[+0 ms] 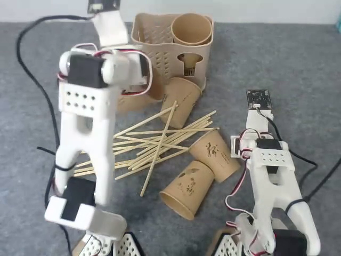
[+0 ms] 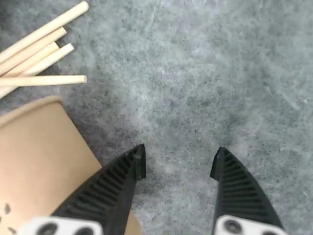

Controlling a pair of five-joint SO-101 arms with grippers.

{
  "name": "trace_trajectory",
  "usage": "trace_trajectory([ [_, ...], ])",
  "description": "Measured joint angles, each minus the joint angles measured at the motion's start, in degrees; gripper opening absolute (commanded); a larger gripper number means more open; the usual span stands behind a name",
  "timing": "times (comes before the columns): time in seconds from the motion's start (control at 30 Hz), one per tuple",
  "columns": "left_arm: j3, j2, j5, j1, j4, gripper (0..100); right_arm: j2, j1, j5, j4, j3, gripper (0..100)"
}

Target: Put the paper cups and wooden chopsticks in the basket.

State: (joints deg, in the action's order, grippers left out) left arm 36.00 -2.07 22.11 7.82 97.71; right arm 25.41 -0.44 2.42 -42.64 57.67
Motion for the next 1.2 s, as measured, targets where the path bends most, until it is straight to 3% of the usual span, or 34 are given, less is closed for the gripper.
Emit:
trace_trajectory([
  [0.4, 11.4, 0.4, 4.1, 1.7, 0.3, 1, 0.0, 0.0, 0.0, 0.0, 0.0, 23.1],
  [0.57, 11.3, 1.8, 1.6, -4.0, 1.0, 1, 0.0, 0.1, 0.0, 0.0, 0.0, 23.1],
  [0.7, 4.8, 6.7, -6.3, -13.8, 1.0, 7, 0.0, 0.1, 1.0, -2.3, -0.4, 23.1],
  [0.87, -14.2, 14.5, -18.0, -21.9, 1.0, 17, 3.3, -3.9, 1.3, -16.4, -6.3, 23.1],
  [1.07, -38.3, 24.2, -36.7, -26.1, 1.0, 16, 13.5, -11.7, 4.0, -27.1, -6.7, 23.1],
  [1.2, -49.0, 30.1, -44.6, -29.5, 1.0, 16, 22.6, -12.8, 6.1, -32.0, -6.7, 23.1],
])
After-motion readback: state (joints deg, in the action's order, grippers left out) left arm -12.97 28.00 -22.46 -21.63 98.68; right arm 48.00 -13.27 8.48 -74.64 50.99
